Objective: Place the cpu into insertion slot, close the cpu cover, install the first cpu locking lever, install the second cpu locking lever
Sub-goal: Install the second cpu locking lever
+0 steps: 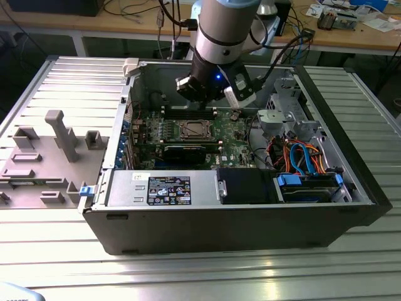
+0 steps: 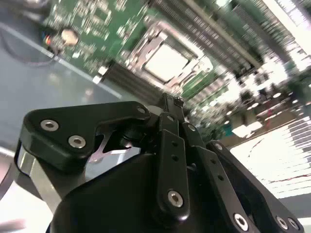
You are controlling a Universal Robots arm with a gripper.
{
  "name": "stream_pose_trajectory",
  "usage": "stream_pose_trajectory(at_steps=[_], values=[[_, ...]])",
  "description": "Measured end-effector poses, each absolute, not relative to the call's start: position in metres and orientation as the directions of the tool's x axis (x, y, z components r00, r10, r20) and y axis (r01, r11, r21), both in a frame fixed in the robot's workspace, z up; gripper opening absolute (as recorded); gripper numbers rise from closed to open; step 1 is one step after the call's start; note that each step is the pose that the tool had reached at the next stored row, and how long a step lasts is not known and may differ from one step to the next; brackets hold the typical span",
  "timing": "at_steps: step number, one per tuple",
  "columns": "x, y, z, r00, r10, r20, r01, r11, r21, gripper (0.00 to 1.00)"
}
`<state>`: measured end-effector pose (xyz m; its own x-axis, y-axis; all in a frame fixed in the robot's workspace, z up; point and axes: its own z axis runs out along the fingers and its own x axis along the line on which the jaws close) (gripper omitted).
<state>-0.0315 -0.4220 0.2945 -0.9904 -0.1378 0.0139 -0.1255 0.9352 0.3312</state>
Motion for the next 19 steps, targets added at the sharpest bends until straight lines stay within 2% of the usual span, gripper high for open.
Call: stream_pose_trajectory(at_steps=[1,5,19], values=[[-0.031,-0.422,0.294,-0.99,-0.137,0.02,-0.125,0.947,0.296,0.11],[-0.032,-0.422,0.293,-0.99,-0.137,0.027,-0.125,0.957,0.26,0.11],[-0.049,-0.429,0.265,-0.99,-0.137,0.027,-0.125,0.958,0.257,0.11]])
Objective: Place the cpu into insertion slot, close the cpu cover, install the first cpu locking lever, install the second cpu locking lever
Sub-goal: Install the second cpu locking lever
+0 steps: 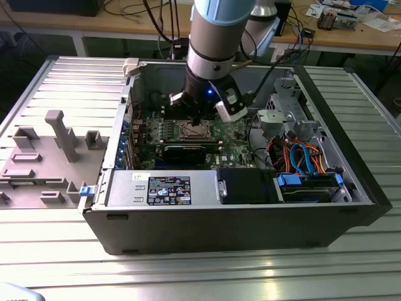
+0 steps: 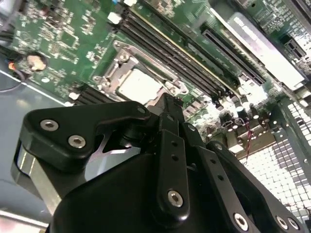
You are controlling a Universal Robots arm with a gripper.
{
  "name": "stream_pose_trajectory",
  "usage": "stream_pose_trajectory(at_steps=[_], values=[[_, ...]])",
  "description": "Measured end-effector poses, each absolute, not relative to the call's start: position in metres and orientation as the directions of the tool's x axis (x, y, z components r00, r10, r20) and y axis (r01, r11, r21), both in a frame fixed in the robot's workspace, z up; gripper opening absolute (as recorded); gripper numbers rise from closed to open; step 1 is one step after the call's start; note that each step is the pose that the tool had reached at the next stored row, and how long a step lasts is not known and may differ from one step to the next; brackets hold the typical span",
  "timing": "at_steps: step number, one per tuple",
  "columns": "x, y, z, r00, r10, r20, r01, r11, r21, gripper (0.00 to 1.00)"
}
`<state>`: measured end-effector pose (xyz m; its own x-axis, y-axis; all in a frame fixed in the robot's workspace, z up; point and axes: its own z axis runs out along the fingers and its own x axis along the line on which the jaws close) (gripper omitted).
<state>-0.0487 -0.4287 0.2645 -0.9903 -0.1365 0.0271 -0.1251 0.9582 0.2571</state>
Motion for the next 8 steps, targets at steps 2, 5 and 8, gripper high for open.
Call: stream_pose_trajectory(at_steps=[2,5,8], values=[[-0.053,-0.429,0.261,-0.99,-0.137,0.027,-0.125,0.958,0.257,0.11],[-0.054,-0.428,0.253,-0.99,-0.137,0.027,-0.125,0.958,0.257,0.11],[-0.056,-0.427,0.246,-0.99,-0.137,0.027,-0.125,0.958,0.257,0.11]])
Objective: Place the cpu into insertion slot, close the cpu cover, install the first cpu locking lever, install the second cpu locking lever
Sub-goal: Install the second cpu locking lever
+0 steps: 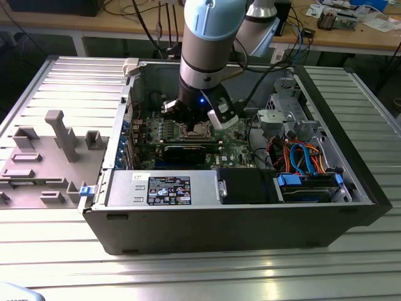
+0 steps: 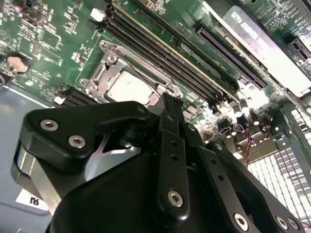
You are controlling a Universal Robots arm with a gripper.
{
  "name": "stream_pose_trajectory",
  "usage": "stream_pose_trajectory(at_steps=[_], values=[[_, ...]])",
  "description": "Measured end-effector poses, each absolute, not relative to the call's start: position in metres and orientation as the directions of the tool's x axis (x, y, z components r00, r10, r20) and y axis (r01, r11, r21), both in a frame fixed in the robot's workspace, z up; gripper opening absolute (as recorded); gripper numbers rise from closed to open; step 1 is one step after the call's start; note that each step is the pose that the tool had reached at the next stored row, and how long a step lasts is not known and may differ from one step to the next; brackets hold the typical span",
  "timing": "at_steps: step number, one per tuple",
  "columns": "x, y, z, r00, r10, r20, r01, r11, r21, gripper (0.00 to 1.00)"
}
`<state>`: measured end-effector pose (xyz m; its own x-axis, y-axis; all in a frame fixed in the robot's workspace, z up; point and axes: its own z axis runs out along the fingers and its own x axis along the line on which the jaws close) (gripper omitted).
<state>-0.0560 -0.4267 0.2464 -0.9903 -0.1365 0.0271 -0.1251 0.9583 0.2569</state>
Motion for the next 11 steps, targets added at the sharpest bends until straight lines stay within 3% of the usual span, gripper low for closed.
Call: stream_pose_trajectory(at_steps=[11], values=[[-0.071,-0.426,0.221,-0.99,-0.137,0.027,-0.125,0.958,0.257,0.11]])
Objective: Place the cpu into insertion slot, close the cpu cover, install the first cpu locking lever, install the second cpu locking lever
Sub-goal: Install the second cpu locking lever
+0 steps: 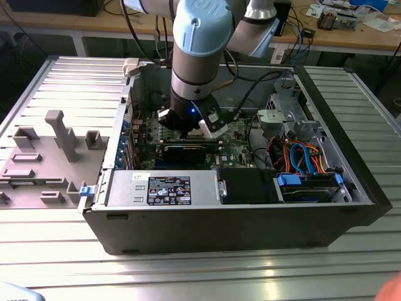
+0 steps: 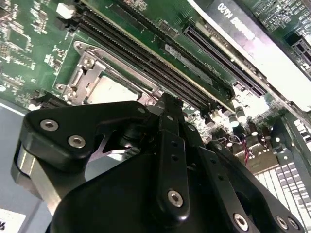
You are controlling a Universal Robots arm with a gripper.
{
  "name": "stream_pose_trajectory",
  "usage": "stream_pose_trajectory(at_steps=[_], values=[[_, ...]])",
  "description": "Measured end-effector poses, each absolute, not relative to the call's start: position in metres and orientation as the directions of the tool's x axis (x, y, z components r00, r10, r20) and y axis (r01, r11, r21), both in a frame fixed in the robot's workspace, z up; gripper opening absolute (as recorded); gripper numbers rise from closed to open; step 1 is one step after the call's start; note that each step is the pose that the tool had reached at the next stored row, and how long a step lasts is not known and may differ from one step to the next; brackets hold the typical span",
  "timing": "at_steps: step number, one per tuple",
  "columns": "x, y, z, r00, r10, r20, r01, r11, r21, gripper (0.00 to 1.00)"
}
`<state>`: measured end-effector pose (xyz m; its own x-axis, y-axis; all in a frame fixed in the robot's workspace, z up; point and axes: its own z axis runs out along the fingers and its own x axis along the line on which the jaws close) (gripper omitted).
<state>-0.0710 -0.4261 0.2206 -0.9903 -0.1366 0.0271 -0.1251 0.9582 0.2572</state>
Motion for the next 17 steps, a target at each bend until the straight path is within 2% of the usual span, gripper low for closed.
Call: stream_pose_trajectory(at_steps=[17], values=[[-0.087,-0.407,0.197,-0.99,-0.141,0.026,-0.129,0.957,0.261,0.11]])
